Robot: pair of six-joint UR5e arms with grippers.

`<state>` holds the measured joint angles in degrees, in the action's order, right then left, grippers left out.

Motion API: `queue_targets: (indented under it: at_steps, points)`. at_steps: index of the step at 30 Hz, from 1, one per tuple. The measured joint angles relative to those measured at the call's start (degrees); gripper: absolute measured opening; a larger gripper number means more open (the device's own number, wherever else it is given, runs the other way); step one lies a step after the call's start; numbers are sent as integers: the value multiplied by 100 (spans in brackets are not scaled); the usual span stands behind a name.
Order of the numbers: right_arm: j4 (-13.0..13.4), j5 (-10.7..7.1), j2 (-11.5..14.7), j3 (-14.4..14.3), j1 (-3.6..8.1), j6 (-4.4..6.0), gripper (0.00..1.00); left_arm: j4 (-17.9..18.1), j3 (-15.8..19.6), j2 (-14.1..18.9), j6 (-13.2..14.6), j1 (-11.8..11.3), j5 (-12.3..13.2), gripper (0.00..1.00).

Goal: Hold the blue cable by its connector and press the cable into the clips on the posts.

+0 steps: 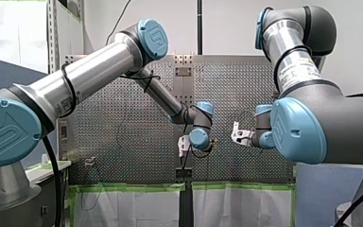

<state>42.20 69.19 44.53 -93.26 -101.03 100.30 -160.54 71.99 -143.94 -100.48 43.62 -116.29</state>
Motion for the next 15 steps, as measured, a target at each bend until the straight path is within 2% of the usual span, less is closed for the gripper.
queue_targets:
  at_steps: [8,15]
  points:
    - [0,-1,0,2,2,11,0,-327,6,22,222,108,-294,100]
    - [-10,1,0,3,5,17,0,-256,227,210,264,417,-366,100]
